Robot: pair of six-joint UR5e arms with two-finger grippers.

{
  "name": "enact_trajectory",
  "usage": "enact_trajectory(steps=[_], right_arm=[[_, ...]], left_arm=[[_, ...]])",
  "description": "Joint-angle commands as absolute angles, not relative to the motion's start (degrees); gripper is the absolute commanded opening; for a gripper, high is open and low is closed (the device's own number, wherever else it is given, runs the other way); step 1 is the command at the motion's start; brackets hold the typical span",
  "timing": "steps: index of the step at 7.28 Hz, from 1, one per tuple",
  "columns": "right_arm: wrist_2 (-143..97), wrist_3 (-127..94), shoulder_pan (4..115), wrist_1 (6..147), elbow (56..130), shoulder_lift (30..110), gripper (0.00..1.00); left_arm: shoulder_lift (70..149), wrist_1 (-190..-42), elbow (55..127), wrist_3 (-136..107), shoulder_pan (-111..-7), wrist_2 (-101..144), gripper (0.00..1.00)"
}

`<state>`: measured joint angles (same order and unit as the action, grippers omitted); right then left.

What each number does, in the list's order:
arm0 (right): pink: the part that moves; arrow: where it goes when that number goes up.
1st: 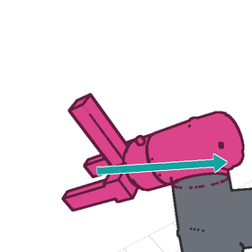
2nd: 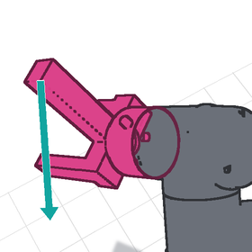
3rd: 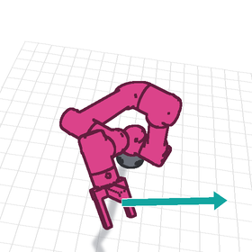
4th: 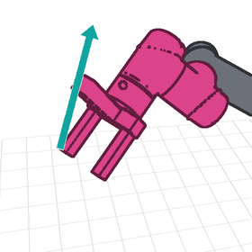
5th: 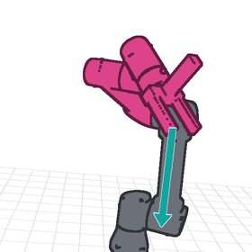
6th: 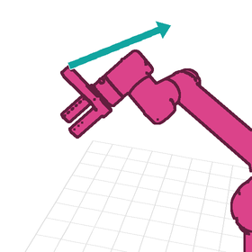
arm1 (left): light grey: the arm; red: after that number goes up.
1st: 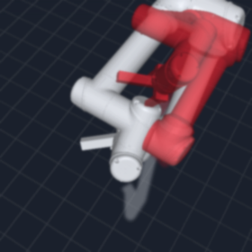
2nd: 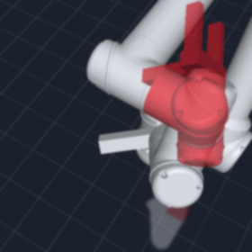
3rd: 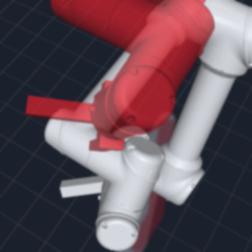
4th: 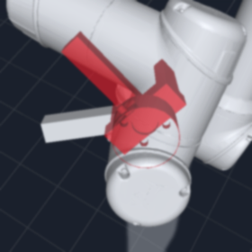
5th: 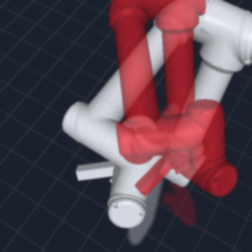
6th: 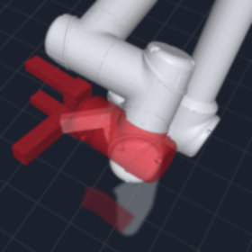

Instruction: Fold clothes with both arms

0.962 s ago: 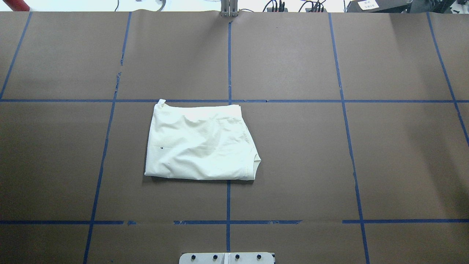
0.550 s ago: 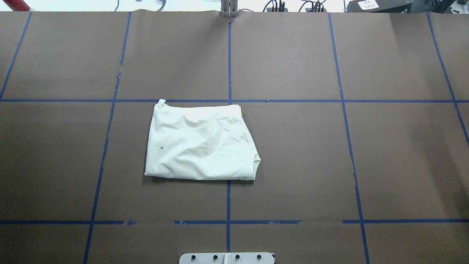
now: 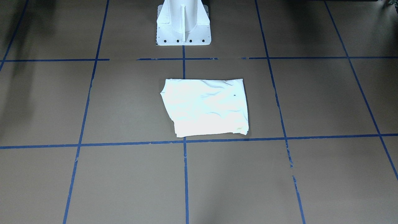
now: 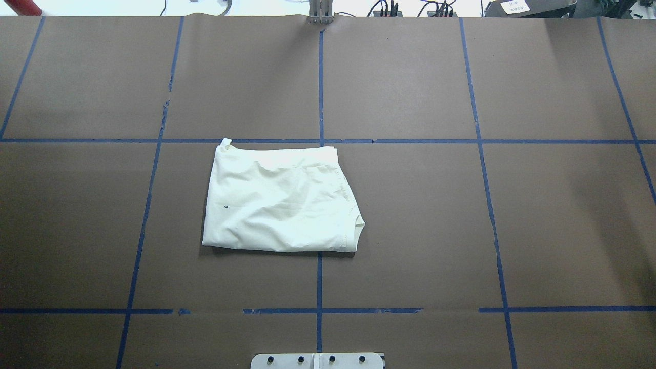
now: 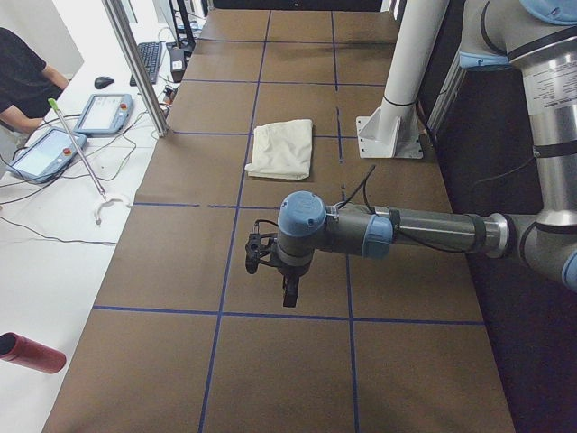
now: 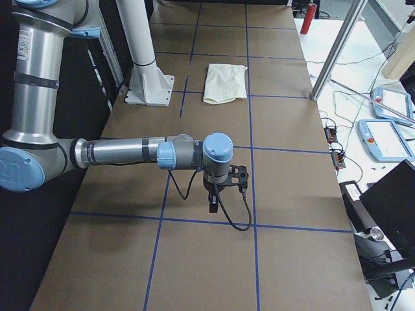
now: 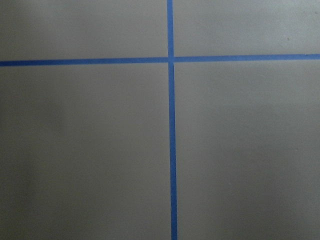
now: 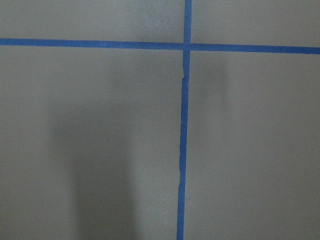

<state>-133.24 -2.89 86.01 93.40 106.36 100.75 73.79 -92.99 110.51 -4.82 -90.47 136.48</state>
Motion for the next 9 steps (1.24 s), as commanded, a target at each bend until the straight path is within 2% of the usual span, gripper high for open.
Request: enact_trajectory(steps=[1, 9], right_arm=[[-133.16, -1.67, 86.22, 94.13, 106.17, 100.46, 1.0], [-133.24, -1.76, 86.22, 94.13, 106.17, 100.81, 1.0]], left_arm=[[74.0, -90.53, 110.75, -4.75, -90.44, 136.58, 1.0], [72.33, -87.89, 111.44, 2.37, -90.26, 131.92, 1.0]])
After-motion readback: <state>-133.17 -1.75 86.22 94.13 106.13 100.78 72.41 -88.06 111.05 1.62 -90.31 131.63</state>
